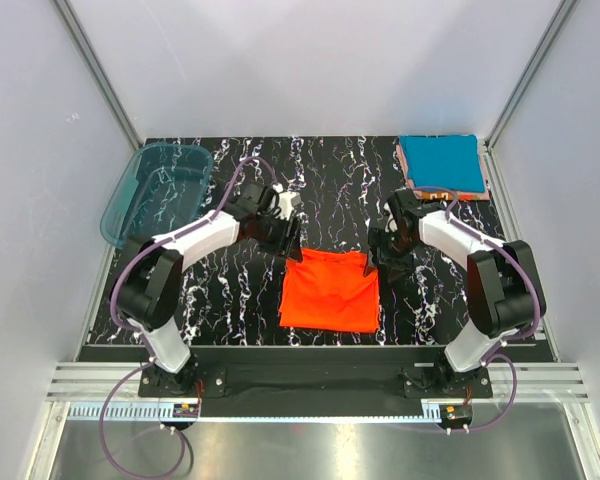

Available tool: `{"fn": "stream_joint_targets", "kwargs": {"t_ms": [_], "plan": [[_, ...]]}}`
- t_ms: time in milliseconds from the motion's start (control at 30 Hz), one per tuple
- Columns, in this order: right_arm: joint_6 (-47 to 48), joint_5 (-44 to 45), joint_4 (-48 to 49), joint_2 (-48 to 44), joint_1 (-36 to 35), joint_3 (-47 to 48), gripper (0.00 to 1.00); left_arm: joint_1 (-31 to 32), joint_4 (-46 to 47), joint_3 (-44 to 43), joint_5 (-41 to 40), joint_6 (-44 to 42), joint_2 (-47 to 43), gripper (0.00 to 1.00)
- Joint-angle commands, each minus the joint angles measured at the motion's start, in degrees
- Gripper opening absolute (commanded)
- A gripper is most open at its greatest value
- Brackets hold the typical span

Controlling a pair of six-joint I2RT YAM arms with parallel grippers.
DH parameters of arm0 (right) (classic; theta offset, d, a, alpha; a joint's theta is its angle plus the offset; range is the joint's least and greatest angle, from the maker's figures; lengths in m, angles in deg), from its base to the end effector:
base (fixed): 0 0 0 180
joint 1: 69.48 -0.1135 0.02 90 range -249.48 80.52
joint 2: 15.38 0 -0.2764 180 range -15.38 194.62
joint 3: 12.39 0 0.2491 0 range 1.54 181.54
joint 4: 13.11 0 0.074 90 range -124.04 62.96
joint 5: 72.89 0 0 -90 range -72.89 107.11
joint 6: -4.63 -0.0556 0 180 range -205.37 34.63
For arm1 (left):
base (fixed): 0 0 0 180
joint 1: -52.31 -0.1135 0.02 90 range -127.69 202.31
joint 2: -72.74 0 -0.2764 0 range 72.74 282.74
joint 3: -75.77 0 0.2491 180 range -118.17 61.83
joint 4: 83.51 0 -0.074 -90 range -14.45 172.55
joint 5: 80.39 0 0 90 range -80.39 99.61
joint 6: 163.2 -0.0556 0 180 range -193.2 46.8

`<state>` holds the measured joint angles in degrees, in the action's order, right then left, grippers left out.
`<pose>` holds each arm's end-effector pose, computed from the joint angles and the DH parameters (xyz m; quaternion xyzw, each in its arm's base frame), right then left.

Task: Fold and stack the t-shirts
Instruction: Fold the tshirt

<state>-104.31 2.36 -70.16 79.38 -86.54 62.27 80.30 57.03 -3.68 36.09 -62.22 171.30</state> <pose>0.2877 0.1031 0.1788 0.0018 0.9856 0.1556 0.0661 0.3072 -0.1913 0.1997 0.1999 0.9176 -0.2958 0.1750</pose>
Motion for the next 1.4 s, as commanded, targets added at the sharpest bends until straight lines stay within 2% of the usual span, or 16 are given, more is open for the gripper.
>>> {"fn": "stream_joint_targets", "kwargs": {"t_ms": [0,233,367,533,867,900,933,967,1067,1200,1267,1300,1333,1367], "plan": [[0.7,-1.4,4.9,0.3,0.8,-1.0,0.72,0.2,2.7,-3.8,-1.5,-1.2,2.5,0.6],[-0.6,-2.9,8.3,1.2,1.2,-1.1,0.59,0.8,3.9,-4.1,-0.6,1.1,4.3,0.56],[-0.7,-5.5,9.0,2.9,1.2,-0.3,0.48,0.8,4.3,-4.7,0.8,2.1,5.1,0.53],[-1.0,-7.1,9.5,2.9,1.1,-0.3,0.47,0.8,3.2,-5.5,1.6,2.4,5.8,0.48],[-1.6,-7.3,10.5,3.8,1.2,-0.2,0.47,1.2,1.7,-4.4,5.2,3.6,4.9,0.47],[-1.6,-7.1,10.6,3.9,1.2,-0.2,0.4,1.2,1.9,-4.2,5.7,3.7,4.6,0.46],[-1.5,-6.8,10.6,3.9,1.2,-0.2,0.37,1.2,2.0,-4.1,6.1,3.7,4.6,0.43],[-1.5,-6.8,10.5,3.8,1.2,-0.1,0.33,1.2,1.8,-4.2,6.3,3.7,4.8,0.35],[-1.5,-6.7,10.5,3.2,1.2,0.0,0.33,1.2,1.3,-4.4,6.7,3.5,5.0,0.24],[-1.2,-6.2,9.8,3.1,1.2,0.8,0.31,1.2,0.7,-4.4,5.9,3.5,4.3,0.19],[-1.2,-6.2,9.8,3.1,1.2,0.7,0.31,1.3,0.8,-4.3,5.7,3.9,3.5,0.22],[-1.2,-6.1,10.0,3.0,1.2,0.7,0.31,1.4,0.6,-4.3,4.9,4.0,3.4,0.34],[-1.2,-6.1,10.0,2.9,1.2,0.6,0.31,1.5,0.5,-4.4,4.2,4.1,3.3,0.42],[-1.3,-6.1,10.1,3.0,1.2,0.5,0.31,1.5,-0.5,-4.5,3.3,4.1,3.4,0.46]]}}
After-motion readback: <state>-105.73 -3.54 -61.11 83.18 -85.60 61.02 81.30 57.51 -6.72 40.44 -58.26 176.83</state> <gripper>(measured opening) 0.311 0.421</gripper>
